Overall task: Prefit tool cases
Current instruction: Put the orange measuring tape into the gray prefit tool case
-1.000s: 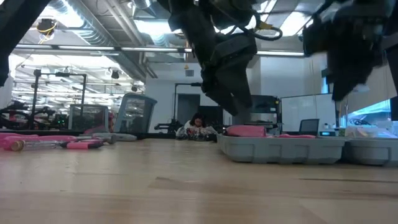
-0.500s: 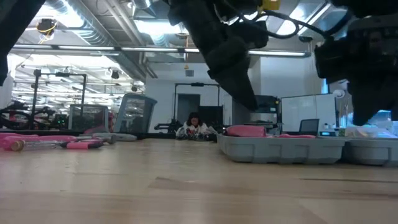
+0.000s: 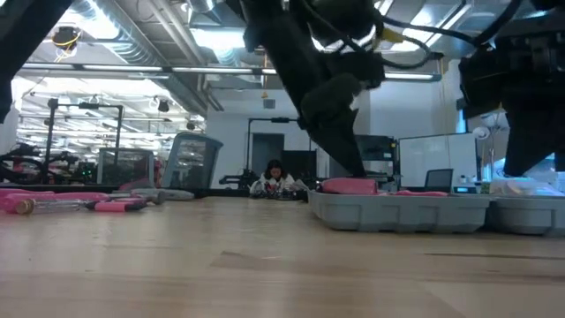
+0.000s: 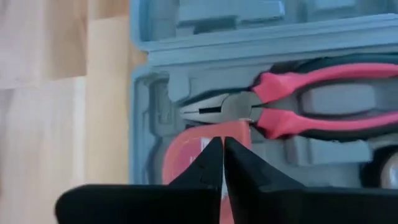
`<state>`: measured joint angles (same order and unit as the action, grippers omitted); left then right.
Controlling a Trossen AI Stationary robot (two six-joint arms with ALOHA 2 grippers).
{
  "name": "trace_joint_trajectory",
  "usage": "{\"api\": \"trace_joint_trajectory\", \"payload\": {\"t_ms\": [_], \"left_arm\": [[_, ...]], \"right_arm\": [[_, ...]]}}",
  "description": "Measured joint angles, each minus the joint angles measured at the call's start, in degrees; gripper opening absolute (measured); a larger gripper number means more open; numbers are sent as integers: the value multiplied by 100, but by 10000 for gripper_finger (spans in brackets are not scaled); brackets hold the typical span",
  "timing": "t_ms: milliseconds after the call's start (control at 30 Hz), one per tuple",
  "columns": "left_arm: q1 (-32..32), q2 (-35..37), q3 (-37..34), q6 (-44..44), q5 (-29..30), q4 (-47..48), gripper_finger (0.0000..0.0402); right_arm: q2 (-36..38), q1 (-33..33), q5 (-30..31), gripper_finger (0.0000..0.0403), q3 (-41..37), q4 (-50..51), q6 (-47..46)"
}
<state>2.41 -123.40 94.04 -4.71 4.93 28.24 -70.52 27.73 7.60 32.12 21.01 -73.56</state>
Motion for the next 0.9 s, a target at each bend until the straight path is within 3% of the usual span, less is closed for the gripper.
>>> {"api": "trace_joint_trajectory", "payload": {"t_ms": [533, 900], "left_arm": [[-214, -166, 2, 22, -25, 78, 0], [-414, -47, -94, 147, -99, 287, 0]], "right_arm": [[-1139, 7, -166, 0, 4, -1177, -273], [-1211, 4, -221, 0, 7, -1321, -272]]}}
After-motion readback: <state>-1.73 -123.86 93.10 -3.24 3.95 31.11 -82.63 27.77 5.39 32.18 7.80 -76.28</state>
